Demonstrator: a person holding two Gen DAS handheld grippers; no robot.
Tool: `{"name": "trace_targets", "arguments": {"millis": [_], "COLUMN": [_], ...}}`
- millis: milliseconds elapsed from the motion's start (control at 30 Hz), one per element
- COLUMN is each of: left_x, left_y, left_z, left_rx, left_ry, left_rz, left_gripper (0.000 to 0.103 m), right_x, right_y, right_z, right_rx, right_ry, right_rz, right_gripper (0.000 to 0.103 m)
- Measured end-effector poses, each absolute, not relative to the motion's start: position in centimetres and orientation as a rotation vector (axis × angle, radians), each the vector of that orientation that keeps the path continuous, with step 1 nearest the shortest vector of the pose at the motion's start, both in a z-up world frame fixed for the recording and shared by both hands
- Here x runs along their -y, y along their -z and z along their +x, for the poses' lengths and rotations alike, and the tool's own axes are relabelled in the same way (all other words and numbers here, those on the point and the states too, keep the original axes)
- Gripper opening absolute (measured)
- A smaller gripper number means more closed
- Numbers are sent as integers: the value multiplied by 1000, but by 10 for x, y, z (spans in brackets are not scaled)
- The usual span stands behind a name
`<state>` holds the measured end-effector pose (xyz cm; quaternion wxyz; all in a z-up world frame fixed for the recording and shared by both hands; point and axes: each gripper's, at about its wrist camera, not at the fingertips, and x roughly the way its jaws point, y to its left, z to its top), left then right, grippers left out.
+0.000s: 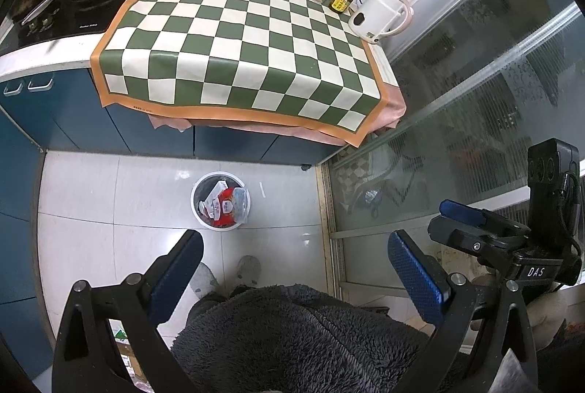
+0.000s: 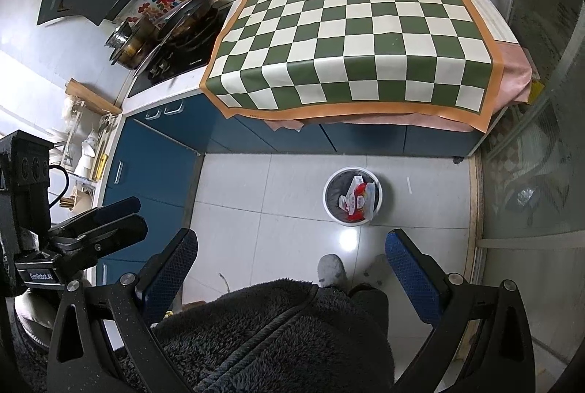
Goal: Collect trash
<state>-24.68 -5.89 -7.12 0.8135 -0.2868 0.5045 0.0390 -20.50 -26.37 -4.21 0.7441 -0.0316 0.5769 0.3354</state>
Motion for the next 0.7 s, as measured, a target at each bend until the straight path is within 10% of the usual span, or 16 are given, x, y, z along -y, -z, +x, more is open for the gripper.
{"name": "trace_targets", "arguments": {"millis": [700], "left_x": [62], "left_y": [71], "left_z": [-245], "left_rx": [-1078], "left_ry": [-78], "left_rz": [-608], "left_gripper": [103], "right_x": [269], "right_y": [42], "right_z": [-201], "right_rx": [-1266], "right_ry": [-742], "right_rz": [-76], "right_gripper": [103]}}
